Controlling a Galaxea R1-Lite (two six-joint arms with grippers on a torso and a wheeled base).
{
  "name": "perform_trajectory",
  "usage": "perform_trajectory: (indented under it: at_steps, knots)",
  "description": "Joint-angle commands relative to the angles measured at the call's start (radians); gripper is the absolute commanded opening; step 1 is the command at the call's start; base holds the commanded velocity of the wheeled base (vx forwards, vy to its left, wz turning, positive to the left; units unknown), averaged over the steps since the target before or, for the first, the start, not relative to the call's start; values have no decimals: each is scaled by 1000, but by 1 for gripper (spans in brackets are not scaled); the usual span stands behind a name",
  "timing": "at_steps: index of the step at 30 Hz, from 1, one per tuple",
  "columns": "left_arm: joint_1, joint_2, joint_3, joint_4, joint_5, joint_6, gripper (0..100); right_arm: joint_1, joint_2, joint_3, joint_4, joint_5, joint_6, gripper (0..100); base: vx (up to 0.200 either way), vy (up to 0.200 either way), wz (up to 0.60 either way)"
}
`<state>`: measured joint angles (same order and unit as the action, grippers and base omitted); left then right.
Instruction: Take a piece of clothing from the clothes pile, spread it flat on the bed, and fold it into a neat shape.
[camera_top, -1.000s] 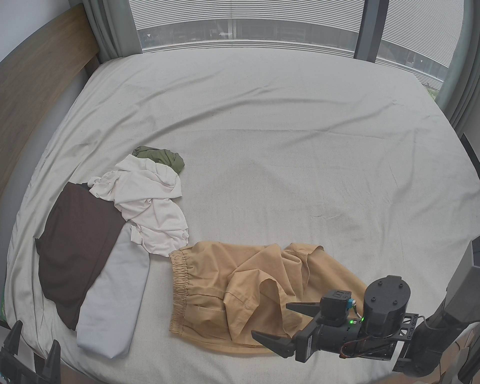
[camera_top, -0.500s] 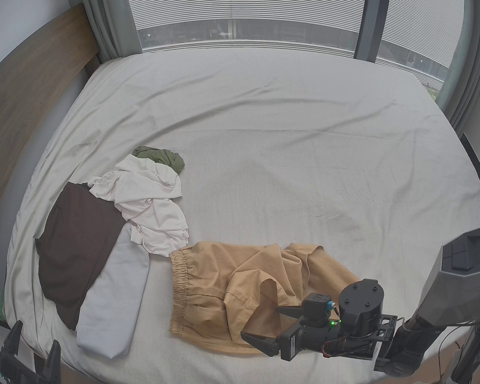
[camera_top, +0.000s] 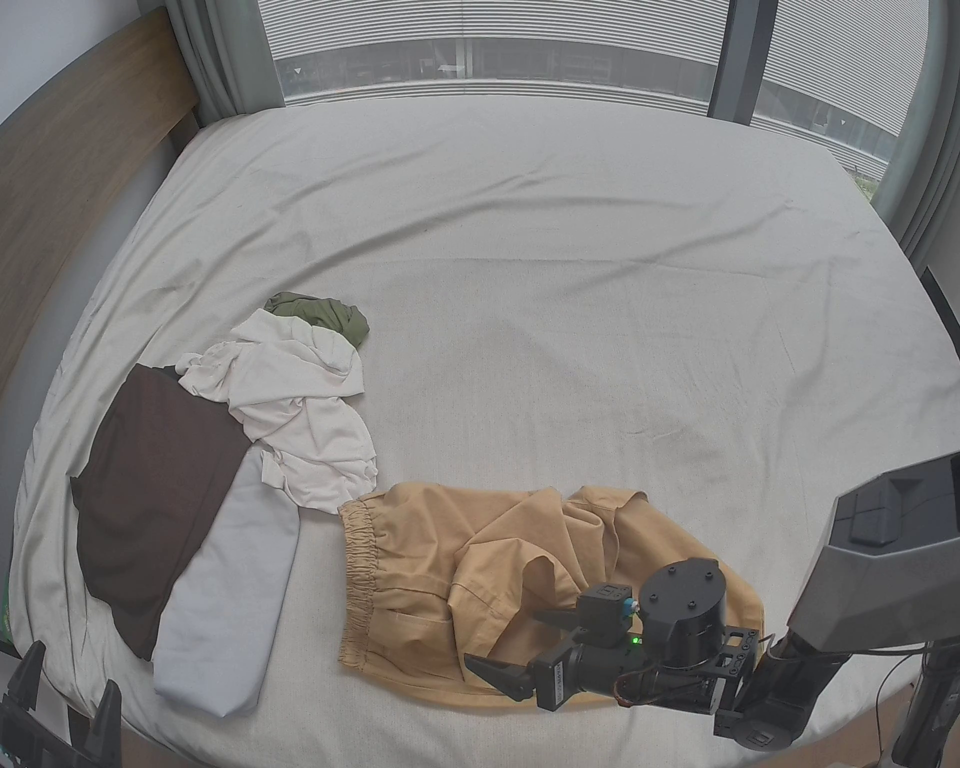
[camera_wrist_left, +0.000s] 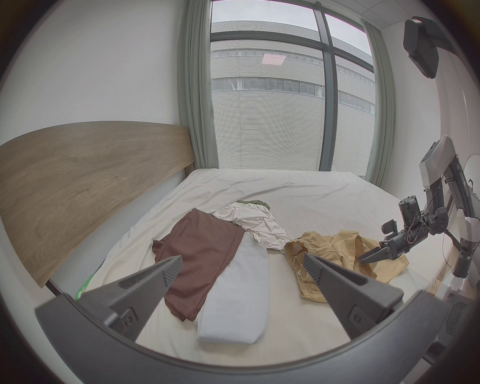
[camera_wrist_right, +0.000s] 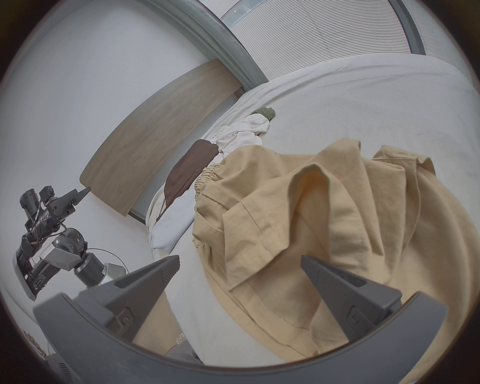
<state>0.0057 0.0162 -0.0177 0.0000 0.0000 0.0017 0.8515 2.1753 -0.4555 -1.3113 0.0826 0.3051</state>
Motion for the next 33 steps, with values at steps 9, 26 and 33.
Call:
perform_trajectory:
  at_steps: [9,26,33]
  knots:
    - [0,-16,18,0,0,-2,100,-9,72,-77,-3,-1,22,100,0,0,0]
    - [0,-16,18,0,2,-2,100,3,-71,-78,-11,72,198,100,0,0,0]
    - [-1,-16,18,0,2,-2,100,3,-68,-81,-13,72,212,100,0,0,0]
